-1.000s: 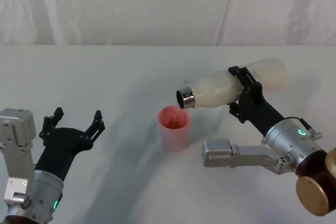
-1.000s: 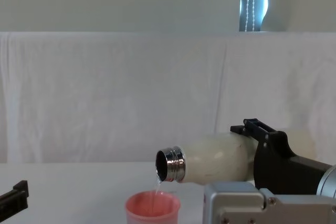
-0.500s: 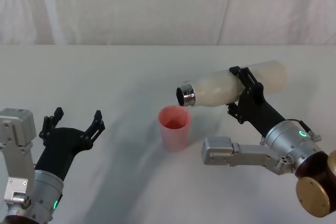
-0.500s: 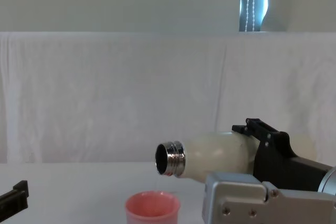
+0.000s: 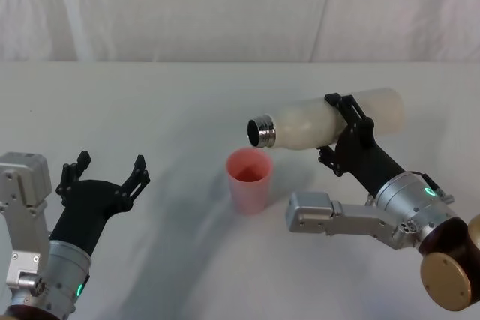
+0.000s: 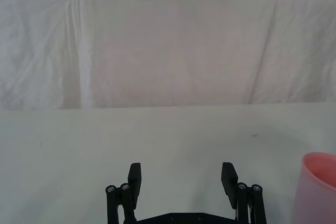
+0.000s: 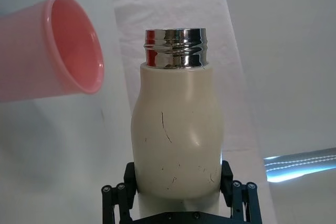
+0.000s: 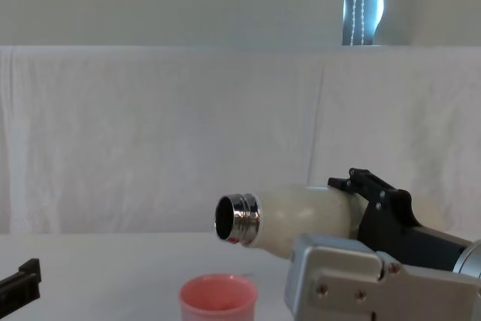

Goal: Grasp the thermos with one hand and pour water into the cup lid.

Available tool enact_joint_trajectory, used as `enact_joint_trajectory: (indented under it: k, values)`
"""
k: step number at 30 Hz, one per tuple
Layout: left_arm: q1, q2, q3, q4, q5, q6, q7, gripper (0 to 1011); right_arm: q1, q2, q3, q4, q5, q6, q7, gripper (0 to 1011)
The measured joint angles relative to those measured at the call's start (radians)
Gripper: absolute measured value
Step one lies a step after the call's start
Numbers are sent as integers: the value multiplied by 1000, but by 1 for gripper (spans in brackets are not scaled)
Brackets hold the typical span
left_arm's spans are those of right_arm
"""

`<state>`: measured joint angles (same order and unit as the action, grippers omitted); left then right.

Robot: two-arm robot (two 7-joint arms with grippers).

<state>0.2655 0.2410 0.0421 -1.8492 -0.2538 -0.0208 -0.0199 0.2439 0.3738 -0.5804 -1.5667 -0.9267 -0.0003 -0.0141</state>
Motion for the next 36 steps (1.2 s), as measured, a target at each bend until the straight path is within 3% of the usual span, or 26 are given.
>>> enact_joint_trajectory:
  k: [9,16,36]
  values:
    - [0,0,0,0,0,0,0,1001,-12,-14,21,-8,56,-21,8,959]
    - [0,0,0,0,0,0,0,1001,-25,-32,54,-23,136,-40,34,959]
    - [0,0,0,0,0,0,0,1001,-50,-81,133,-52,301,-59,81,959]
